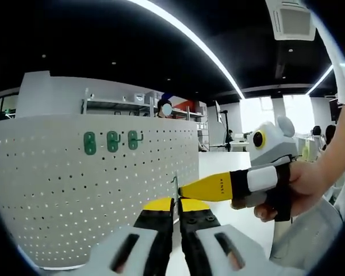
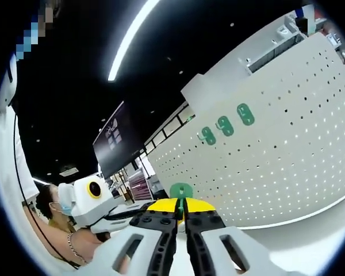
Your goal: Insert the hook assembly into the mounting plate slot until the hook locks in place.
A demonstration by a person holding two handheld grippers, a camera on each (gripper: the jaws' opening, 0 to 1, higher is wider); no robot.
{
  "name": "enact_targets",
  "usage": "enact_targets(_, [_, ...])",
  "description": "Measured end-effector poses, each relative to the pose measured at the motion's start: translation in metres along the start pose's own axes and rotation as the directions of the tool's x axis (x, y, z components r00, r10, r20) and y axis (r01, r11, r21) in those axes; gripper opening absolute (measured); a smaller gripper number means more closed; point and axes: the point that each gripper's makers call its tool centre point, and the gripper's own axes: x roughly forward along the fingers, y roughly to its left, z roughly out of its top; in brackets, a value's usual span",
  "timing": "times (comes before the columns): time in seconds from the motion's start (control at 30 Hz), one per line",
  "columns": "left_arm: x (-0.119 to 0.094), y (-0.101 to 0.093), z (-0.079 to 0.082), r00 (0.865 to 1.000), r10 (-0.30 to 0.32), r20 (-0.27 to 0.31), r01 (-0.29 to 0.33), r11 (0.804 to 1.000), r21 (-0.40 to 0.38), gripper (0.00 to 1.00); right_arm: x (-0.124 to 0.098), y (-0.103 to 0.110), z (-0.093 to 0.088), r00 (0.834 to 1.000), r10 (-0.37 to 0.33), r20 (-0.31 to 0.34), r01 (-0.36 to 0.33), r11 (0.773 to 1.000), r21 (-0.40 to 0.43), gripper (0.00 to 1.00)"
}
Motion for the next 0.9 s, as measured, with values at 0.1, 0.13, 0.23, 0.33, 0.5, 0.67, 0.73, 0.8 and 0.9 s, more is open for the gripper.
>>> enact_targets(0.1, [0.0,-0.001,-0.001,1.0,-0.004,-0.003,0.004,1.0,0.003,0.03,-0.001,-0.001,-0.001,1.0,-0.003,-0.007,0.003,1.0,-0.003,0.01])
enact_targets(0.13, [0.0,-0.001,-0.001,1.0,-0.005,-0.003,0.005,1.0,0.006,0.03,-0.001,-0.001,-0.001,1.0,-0.002,-0.008,0.002,1.0,0.0,0.01])
enact_targets(0.23, [0.001,-0.004,-0.004,1.0,-0.022,-0.021,0.022,1.0,0.016,0.05,-0.002,-0.002,-0.002,1.0,-0.007,-0.012,0.007,1.0,0.001,0.01])
enact_targets(0.33, [0.002,-0.006,-0.011,0.998,-0.033,-0.057,0.035,0.999,0.025,0.12,-0.004,-0.005,0.0,1.0,-0.009,-0.007,0.009,1.0,0.013,0.01])
enact_targets(0.5, [0.006,-0.013,-0.022,0.993,-0.063,-0.098,0.063,0.998,-0.001,0.31,-0.005,-0.008,0.0,1.0,-0.016,-0.007,0.016,1.0,0.021,0.01])
enact_targets(0.67, [0.007,-0.013,-0.033,0.99,-0.071,-0.121,0.067,0.997,-0.042,0.49,-0.006,-0.007,-0.001,1.0,-0.015,-0.01,0.015,1.0,0.026,0.01])
enact_targets(0.73, [0.007,-0.012,-0.037,0.989,-0.067,-0.131,0.058,0.995,-0.075,0.6,-0.007,-0.008,-0.002,1.0,-0.015,-0.012,0.016,1.0,0.025,0.01])
enact_targets(0.8, [0.007,-0.01,-0.038,0.989,-0.063,-0.132,0.051,0.994,-0.097,0.69,-0.007,-0.008,-0.002,1.0,-0.016,-0.012,0.016,0.999,0.03,0.01])
enact_targets(0.9, [0.007,-0.007,-0.04,0.989,-0.046,-0.142,0.031,0.994,-0.103,0.8,-0.007,-0.007,-0.004,1.0,-0.014,-0.018,0.015,0.999,0.034,0.01])
